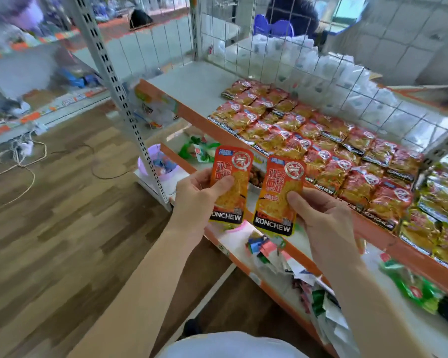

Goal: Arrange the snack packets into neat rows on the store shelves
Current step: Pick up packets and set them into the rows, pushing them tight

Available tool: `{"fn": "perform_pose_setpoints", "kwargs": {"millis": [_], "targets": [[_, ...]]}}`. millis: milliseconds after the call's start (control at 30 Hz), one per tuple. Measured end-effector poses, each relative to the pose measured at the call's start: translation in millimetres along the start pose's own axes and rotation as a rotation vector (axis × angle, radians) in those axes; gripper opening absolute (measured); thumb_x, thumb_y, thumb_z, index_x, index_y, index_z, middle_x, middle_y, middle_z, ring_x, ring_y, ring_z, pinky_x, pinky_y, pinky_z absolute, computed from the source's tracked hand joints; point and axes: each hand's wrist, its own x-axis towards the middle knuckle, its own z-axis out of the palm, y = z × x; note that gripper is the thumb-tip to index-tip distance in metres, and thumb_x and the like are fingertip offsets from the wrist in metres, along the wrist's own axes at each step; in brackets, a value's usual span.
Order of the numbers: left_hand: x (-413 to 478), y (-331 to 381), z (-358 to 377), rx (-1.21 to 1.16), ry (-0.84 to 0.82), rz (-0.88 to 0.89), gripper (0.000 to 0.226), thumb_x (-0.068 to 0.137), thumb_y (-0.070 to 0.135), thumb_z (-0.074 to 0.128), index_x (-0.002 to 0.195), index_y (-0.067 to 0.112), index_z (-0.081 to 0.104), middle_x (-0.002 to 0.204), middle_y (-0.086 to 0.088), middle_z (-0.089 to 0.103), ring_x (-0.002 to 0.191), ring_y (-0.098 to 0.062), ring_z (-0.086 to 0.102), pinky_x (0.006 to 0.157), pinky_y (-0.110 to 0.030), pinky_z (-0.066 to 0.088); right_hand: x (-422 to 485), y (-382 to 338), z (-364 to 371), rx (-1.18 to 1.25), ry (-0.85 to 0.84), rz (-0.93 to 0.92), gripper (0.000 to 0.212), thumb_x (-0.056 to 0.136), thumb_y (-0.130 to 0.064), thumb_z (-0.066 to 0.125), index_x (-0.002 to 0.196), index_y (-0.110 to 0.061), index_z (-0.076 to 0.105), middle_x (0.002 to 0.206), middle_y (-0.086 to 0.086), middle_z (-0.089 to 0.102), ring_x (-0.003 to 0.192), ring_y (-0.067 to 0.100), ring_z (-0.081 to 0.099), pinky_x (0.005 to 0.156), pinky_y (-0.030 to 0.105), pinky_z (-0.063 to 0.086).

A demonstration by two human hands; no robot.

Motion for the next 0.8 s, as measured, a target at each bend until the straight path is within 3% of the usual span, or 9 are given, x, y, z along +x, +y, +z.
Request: {"fn": "perform_pose_setpoints", "kwargs": {"millis": [200,367,567,800], "targets": [[25.9,12.0,-45.3,0.025,-0.066,-0.026,0.017,0.087,0.012,0.075,0.104,0.012,0.075,0.100,-0.008,0.077,0.092,-0.030,0.074,0.088,-0.047,0.059,-8.1,9.5,54.8,0.037,0.069,0.001,0.009,0.086,-0.012,0.071,0.094,-0.013,0.076,0.093,0.005,0.078,0.083,0.018,0.075,0.069,0.022,0.058],[45.3,16.6,-62.2,0.022,-0.088,-0.051,0.014,0.088,0.013,0.074,0.102,0.016,0.075,0.099,-0.006,0.077,0.093,-0.029,0.074,0.090,-0.049,0.058,-10.0,8.1,77.5,0.045,0.117,0.003,0.009,0.088,-0.009,0.069,0.094,-0.014,0.074,0.089,-0.002,0.078,0.081,0.013,0.075,0.065,0.018,0.056],[70.2,19.8,-60.6,0.027,-0.130,-0.055,0.012,0.089,0.014,0.074,0.098,0.020,0.076,0.100,-0.005,0.077,0.095,-0.028,0.074,0.092,-0.050,0.057,8.3,5.3,89.2,0.035,0.190,-0.001,0.009,0.086,-0.009,0.071,0.093,-0.011,0.075,0.088,0.001,0.078,0.078,0.013,0.075,0.064,0.019,0.056],[108.3,28.7,-55.3,0.047,-0.087,-0.032,0.010,0.090,0.015,0.073,0.096,0.023,0.074,0.095,0.001,0.078,0.088,-0.023,0.075,0.077,-0.038,0.059,54.1,7.1,101.1,0.066,0.193,0.041,0.012,0.084,-0.012,0.072,0.095,-0.012,0.075,0.091,0.002,0.078,0.082,0.016,0.075,0.066,0.022,0.056]]}}
